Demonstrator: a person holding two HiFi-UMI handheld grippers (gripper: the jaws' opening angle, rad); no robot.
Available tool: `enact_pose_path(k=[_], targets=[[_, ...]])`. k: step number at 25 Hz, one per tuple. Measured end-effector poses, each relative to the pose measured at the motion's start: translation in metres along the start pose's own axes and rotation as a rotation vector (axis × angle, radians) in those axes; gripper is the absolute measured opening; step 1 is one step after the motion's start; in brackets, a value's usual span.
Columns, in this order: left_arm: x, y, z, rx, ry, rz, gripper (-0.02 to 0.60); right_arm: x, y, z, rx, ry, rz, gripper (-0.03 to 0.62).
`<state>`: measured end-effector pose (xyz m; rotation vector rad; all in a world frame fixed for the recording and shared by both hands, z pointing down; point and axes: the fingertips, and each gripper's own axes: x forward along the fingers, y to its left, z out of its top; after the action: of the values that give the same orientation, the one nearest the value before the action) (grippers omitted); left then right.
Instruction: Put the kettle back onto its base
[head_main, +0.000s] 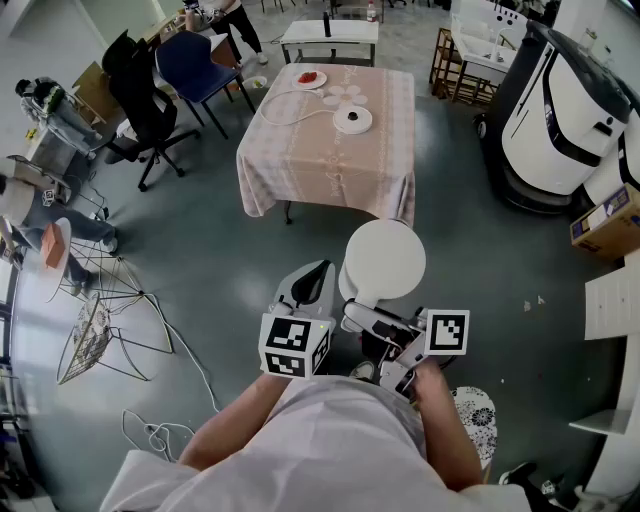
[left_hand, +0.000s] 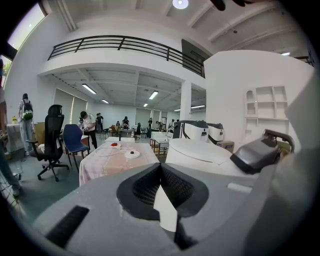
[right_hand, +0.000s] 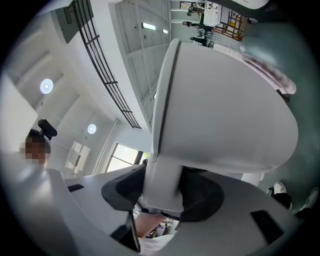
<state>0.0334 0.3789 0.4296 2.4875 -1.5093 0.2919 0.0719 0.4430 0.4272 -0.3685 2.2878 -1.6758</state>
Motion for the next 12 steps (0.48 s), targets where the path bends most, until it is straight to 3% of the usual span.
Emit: enact_pose_path(k=[12], targets=[[0.015, -0.003, -0.004, 0.022, 0.025, 0.005, 0.006, -0.005, -0.010, 0.010, 0.014, 0.001, 0.002, 0.189]])
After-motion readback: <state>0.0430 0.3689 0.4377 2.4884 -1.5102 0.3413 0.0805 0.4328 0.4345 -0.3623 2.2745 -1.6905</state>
